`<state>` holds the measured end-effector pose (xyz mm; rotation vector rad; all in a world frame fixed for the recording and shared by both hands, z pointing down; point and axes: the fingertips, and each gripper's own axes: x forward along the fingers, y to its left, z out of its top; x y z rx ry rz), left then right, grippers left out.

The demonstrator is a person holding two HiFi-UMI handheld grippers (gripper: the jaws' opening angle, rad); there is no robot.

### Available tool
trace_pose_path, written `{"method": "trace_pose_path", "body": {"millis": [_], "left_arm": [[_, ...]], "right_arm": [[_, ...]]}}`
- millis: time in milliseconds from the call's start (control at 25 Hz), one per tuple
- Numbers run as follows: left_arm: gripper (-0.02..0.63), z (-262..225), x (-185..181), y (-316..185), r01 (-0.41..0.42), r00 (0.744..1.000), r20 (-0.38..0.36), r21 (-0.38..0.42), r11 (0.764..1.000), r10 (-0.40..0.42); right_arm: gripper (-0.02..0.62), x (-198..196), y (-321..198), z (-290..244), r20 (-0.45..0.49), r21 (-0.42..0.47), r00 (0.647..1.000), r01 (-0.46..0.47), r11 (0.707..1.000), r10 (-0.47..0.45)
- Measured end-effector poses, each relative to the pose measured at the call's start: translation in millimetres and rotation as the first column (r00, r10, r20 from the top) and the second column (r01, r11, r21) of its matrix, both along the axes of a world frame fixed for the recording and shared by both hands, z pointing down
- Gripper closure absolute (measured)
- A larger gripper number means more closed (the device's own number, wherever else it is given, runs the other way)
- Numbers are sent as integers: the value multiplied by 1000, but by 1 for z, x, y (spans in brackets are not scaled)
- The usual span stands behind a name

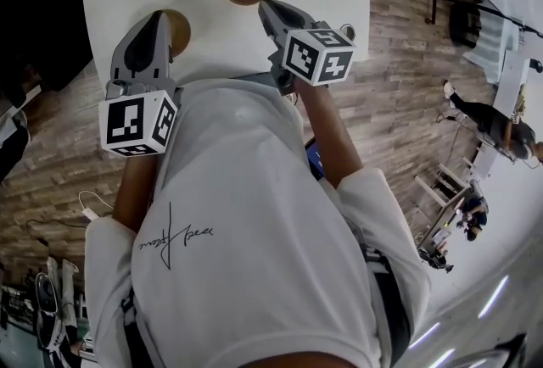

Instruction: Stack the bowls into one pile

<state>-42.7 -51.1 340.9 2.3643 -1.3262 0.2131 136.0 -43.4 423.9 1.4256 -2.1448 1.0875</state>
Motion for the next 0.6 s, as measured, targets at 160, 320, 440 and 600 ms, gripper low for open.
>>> {"method": "trace_pose_path", "body": {"millis": [160, 320, 440, 600], "left_arm": [[603, 1, 4, -3, 14, 1000, 7, -11, 1000, -14], [603, 5, 8, -6, 19, 1000, 12, -34, 999, -18], [603, 8, 12, -7, 13, 1000, 22, -48, 999, -12], [603, 10, 15, -9, 12, 999, 33, -55, 998, -10]], "right_arm": [[583, 16, -5, 17, 4, -39, 1000, -13, 999, 13], [583, 25, -10, 29, 11, -65, 1000, -22, 998, 22], [569, 31, -12, 37, 16, -86, 999, -31, 996, 33], [528, 35, -15, 49, 28, -112, 999, -36, 993, 39]]}}
